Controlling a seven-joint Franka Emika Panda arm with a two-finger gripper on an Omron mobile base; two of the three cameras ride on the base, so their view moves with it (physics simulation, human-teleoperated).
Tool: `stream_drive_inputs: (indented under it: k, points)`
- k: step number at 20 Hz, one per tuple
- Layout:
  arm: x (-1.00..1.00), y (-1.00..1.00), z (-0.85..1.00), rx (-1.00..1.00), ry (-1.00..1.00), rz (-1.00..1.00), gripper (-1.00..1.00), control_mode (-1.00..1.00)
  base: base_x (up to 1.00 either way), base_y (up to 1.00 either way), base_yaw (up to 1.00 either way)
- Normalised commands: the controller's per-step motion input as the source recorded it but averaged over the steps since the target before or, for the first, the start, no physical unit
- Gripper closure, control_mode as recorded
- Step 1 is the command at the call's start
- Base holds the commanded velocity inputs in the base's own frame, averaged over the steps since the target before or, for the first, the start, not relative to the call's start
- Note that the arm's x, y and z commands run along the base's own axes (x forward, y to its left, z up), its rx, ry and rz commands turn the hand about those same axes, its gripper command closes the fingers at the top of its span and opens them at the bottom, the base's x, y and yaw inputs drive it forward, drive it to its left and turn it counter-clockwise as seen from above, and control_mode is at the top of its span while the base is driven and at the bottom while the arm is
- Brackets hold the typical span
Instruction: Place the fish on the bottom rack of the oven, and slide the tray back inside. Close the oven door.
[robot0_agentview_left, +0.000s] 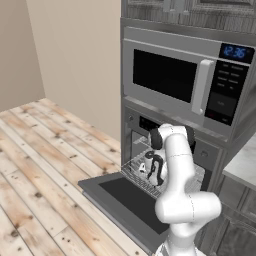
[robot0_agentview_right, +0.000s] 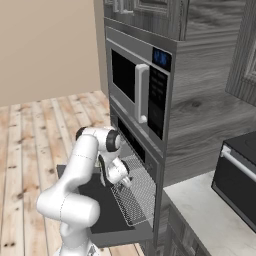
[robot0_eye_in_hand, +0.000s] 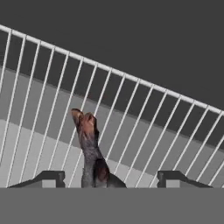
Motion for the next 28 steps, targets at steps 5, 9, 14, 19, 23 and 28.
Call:
stream_drive_inputs:
  k: [5, 9, 14, 19, 23, 28]
  points:
    - [-0.47, 0.13, 0.57, -0.07, -0.03, 0.00, -1.00, -1.00, 0.00, 0.00, 0.00]
    - [-0.69, 0.33, 0.41, -0.08, 0.00, 0.00, -1.00, -1.00, 0.00, 0.00, 0.00]
    - [-0.75, 0.52, 0.34, -0.04, 0.00, 0.00, -1.00, -1.00, 0.00, 0.00, 0.00]
    - [-0.54, 0.74, 0.06, 0.00, -0.08, -0.01, -1.00, -1.00, 0.00, 0.00, 0.00]
    - [-0.19, 0.53, 0.00, 0.00, -0.07, -0.05, -1.00, -1.00, 0.00, 0.00, 0.00]
    - [0.00, 0.14, -0.29, 0.00, -0.07, -0.04, -1.00, -1.00, 0.00, 0.00, 0.00]
